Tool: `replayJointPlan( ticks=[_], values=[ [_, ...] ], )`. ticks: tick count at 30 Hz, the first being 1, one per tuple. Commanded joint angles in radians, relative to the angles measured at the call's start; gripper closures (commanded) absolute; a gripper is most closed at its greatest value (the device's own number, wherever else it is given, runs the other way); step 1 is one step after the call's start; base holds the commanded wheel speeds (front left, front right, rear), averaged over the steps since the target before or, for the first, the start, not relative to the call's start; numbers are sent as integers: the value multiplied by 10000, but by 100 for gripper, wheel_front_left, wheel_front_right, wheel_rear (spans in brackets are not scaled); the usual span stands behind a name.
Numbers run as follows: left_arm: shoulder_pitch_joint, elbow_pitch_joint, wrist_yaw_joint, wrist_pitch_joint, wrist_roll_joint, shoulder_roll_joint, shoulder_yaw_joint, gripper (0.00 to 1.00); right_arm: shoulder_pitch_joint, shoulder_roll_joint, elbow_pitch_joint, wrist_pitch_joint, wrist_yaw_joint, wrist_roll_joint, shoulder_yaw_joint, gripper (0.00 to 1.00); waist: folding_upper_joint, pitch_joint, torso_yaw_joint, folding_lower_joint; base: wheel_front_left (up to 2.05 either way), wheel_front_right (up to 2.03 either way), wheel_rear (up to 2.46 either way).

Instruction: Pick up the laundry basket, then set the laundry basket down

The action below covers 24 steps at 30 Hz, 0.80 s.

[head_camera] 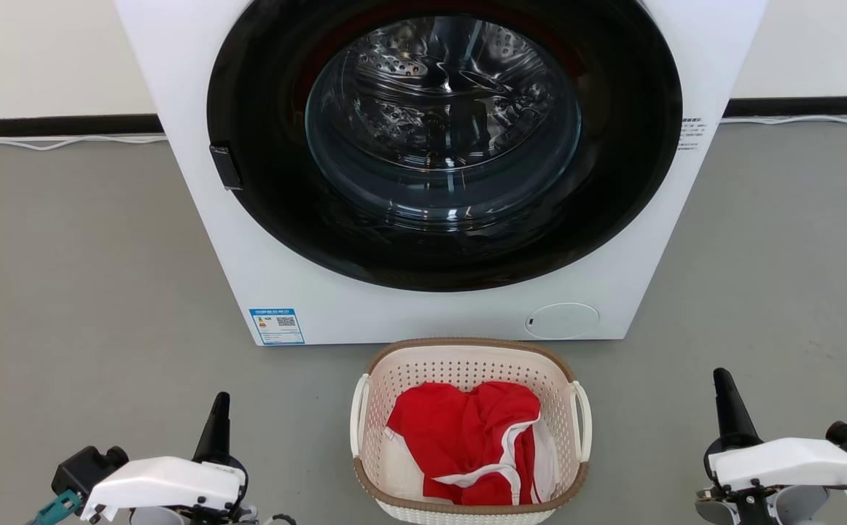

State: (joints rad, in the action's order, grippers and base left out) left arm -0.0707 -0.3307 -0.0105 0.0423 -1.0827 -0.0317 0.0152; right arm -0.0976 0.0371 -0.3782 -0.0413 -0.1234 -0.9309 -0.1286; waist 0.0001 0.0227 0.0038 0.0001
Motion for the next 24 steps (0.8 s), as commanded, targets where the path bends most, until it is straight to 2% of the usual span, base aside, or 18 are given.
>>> replayJointPlan(
  ticks=[1,24],
  values=[
    [-337,319,-130,-76,-298,-112,247,100,-179,105,352,101,-45,-357,109,100,-1,-5,-1,-1,0,0,0],
    [-354,563,-621,-753,-2569,-145,585,100,-144,117,802,762,-58,-3296,127,100,-1,-93,-18,-1,0,0,0]
  ],
)
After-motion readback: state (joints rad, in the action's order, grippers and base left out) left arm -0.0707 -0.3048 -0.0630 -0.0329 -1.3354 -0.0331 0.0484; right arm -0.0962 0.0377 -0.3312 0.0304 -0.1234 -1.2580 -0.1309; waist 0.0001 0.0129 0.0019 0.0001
